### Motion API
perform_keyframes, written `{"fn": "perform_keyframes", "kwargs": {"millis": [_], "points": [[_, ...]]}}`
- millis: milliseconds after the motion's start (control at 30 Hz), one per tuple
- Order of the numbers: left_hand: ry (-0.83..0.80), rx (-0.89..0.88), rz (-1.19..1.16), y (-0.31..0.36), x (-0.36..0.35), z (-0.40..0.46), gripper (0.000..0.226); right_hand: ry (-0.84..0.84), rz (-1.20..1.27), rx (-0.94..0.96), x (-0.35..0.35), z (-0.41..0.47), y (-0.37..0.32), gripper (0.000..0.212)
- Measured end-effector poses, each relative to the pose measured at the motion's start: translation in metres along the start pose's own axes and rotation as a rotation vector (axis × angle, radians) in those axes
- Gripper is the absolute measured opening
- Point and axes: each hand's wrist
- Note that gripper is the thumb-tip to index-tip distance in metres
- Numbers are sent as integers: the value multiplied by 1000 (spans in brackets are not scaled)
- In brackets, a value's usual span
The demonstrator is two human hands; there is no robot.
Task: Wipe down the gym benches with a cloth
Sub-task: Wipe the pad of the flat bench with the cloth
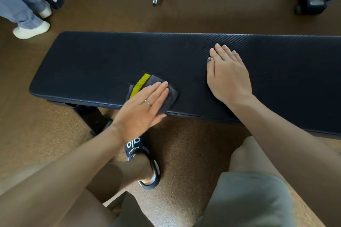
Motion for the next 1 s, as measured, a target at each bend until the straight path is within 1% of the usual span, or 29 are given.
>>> {"fn": "perform_keyframes", "kwargs": {"millis": [133, 200, 267, 367, 433, 533, 667, 800, 867, 1000], "points": [[74, -46, -96, 47, 11, 21, 62, 8, 28, 22, 1, 0, 3, 54], [70, -57, -162, 70, 20, 31, 61, -7, 37, 25, 5, 0, 5, 56], [-18, -51, -267, 79, 28, 32, 62, -31, -24, 13, 12, -6, 9, 58], [-123, -46, -337, 61, 33, 27, 64, -75, -68, -85, 30, -31, 31, 58], [-147, -16, -341, 57, 35, 29, 63, -111, -69, -139, 40, -52, 51, 57], [-189, 72, -381, 77, 41, 44, 63, -117, -94, -144, 40, -64, 58, 56], [-301, 138, -463, 87, 41, 103, 61, -76, -95, -183, 34, -54, 56, 55], [-377, 266, -478, 90, 38, 165, 60, -82, -101, -182, 33, -54, 61, 55], [-384, 301, -491, 98, 40, 157, 61, -83, -95, -176, 34, -58, 60, 55], [-416, 207, -505, 112, 66, 81, 61, -67, -86, -154, 35, -61, 60, 55]]}}
Point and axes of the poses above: each hand's wrist, its own z-axis towards the middle knuckle, its own x-axis out of the back of the hand, y = z × x, and after that the axes turned 15 degrees about x, right-handed
